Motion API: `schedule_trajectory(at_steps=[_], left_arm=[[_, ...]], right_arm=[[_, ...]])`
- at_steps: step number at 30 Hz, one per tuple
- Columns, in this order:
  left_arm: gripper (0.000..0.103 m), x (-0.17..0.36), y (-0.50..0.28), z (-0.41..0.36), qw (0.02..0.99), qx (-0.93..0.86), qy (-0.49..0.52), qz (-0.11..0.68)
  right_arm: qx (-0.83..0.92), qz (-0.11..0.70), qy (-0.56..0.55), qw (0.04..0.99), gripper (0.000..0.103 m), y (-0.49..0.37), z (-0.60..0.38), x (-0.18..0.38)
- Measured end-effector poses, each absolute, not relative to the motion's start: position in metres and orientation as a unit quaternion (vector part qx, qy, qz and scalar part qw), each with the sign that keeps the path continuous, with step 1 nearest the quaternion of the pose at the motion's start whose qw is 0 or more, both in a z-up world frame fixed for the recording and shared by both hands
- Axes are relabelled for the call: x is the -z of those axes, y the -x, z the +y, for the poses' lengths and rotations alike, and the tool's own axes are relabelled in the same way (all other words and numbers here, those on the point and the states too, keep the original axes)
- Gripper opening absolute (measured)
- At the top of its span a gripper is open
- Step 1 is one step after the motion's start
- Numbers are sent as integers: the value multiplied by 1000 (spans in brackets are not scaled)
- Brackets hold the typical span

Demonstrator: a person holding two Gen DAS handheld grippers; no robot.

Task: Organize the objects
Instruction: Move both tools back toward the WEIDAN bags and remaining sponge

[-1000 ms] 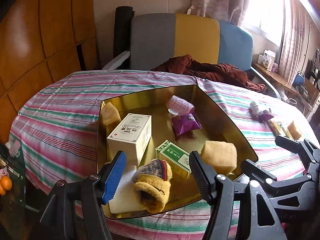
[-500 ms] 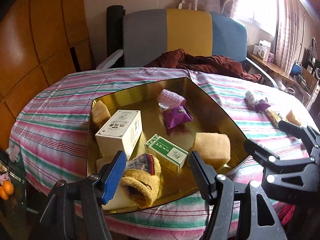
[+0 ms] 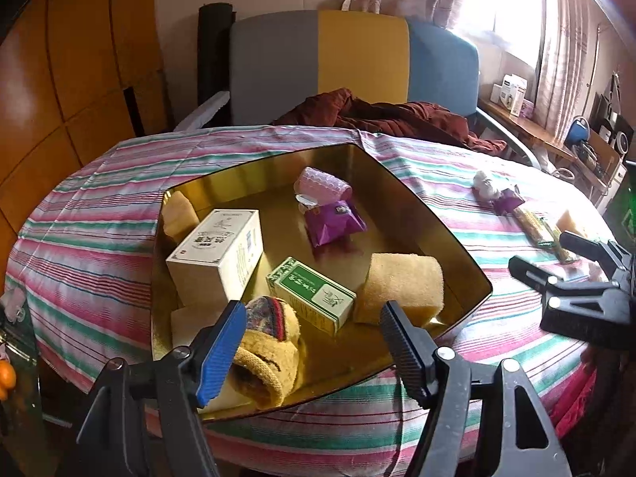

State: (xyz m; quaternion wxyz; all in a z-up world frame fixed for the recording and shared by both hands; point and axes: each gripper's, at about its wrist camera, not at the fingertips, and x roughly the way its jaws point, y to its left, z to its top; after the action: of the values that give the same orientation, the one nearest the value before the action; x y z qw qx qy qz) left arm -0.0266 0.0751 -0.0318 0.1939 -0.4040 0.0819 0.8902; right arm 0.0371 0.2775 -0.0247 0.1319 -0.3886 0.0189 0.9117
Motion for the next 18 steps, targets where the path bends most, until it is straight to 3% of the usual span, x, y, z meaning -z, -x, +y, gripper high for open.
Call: schedule_trajectory(at_steps=[12,18], left_arm=[[71,19,21,96,233,-885,391,100],[71,0,17,135,279,-877,372,119]], right_arm=[[-890,37,379,250,103,-65,404,3],[-852,171,343,357,103,-109,510,6]])
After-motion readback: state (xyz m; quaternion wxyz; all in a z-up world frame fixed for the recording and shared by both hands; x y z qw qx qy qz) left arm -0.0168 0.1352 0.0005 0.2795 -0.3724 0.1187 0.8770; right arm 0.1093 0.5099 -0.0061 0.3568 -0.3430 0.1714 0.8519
